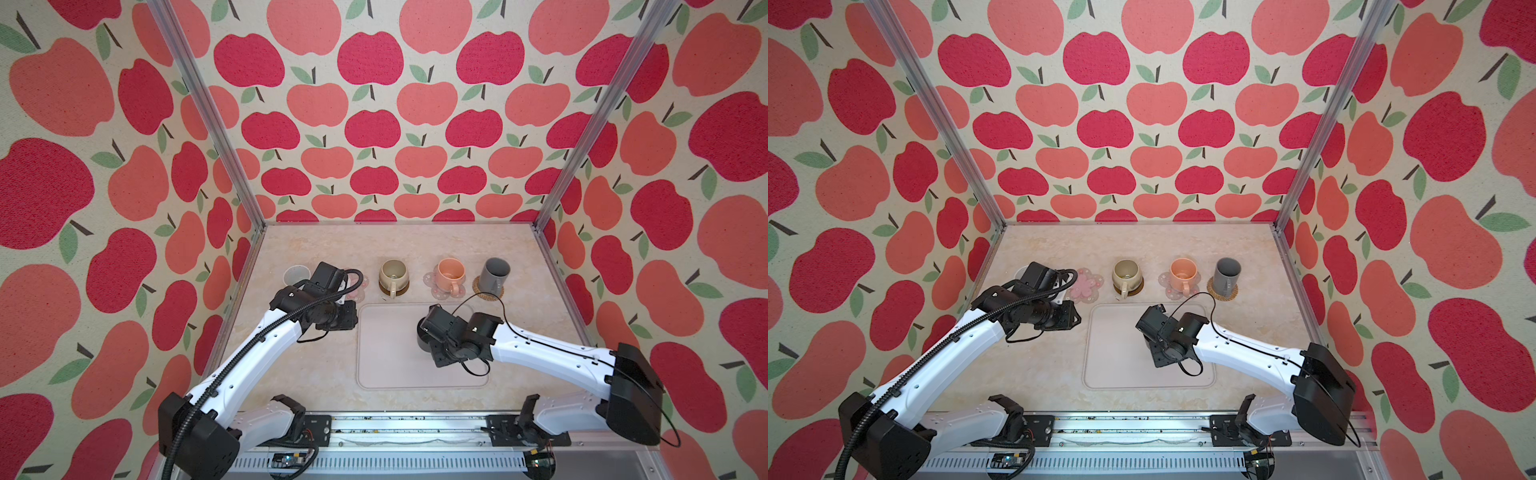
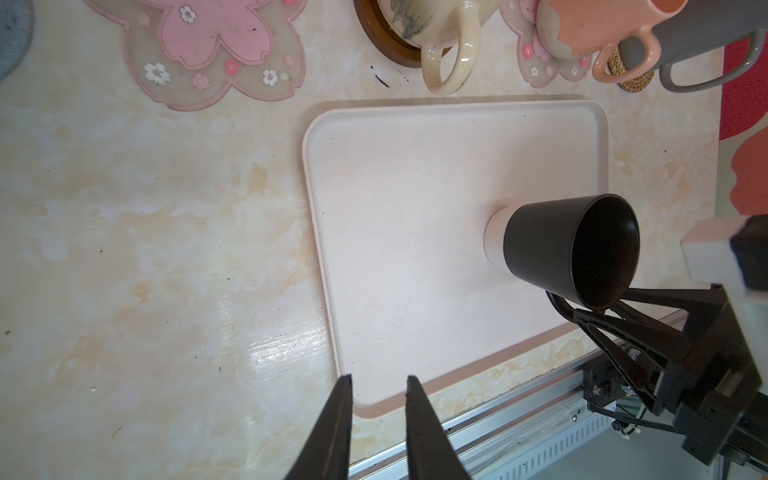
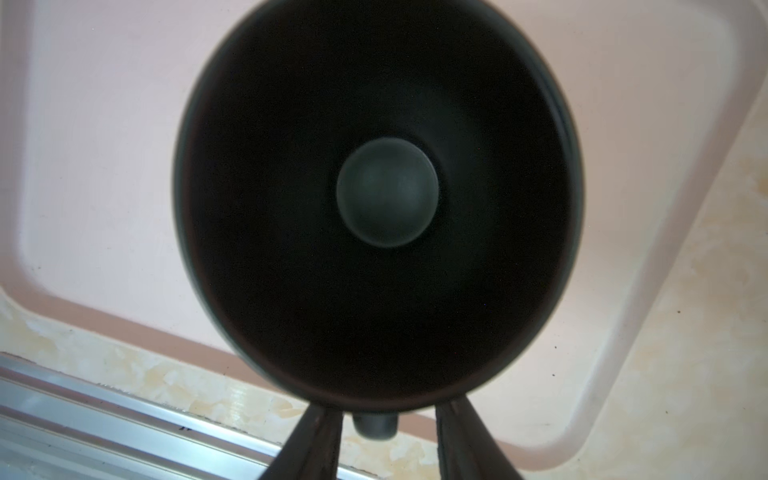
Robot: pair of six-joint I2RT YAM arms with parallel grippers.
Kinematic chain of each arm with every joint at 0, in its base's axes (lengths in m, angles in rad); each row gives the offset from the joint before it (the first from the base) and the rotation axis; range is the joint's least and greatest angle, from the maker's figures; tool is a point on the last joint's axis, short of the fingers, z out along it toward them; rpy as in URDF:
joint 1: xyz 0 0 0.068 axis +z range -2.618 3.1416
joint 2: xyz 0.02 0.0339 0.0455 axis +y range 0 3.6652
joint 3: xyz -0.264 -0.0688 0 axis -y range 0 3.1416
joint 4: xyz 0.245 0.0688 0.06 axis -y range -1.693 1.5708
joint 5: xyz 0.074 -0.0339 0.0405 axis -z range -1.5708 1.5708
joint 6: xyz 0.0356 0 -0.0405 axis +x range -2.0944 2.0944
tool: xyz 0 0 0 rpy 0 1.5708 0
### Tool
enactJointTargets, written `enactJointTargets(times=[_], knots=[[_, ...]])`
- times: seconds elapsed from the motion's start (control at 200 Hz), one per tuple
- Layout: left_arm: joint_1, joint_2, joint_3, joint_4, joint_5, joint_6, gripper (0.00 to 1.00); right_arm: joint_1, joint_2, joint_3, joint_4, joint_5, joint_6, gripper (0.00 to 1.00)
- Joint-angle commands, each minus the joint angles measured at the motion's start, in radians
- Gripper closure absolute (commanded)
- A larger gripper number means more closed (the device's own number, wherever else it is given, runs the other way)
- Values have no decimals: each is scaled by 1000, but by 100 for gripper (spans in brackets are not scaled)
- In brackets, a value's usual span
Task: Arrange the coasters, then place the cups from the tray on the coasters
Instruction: 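Lower the open right gripper into the black mug's opening while the left gripper withdraws, then close the right gripper inside the black mug's rim and lift it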
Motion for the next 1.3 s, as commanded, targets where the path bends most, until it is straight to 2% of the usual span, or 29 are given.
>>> enactJointTargets(times=[0.0,0.3,0.665,0.855,0.92,1.121,1.186,1.296], knots=[[5,11,-4,-22,14,-9,75,-11,30,6,21,-4,-34,61],[5,13,9,-33,8,-11,75,-23,54,14,37,-5,-44,65],[4,32,31,-41,11,-12,75,-26,-1,-7,23,19,-48,92],[2,34,30,-39,10,-20,75,-28,-33,-29,30,24,-59,95],[-1,34,26,-37,11,-24,75,-28,-28,-39,33,13,-58,91],[-7,35,28,-39,6,-29,75,-25,10,-44,11,-21,-47,59],[-9,38,31,-39,7,-29,75,-26,14,-50,15,-26,-46,55],[-10,41,36,-39,6,-29,75,-25,22,-67,41,-30,-44,54]])
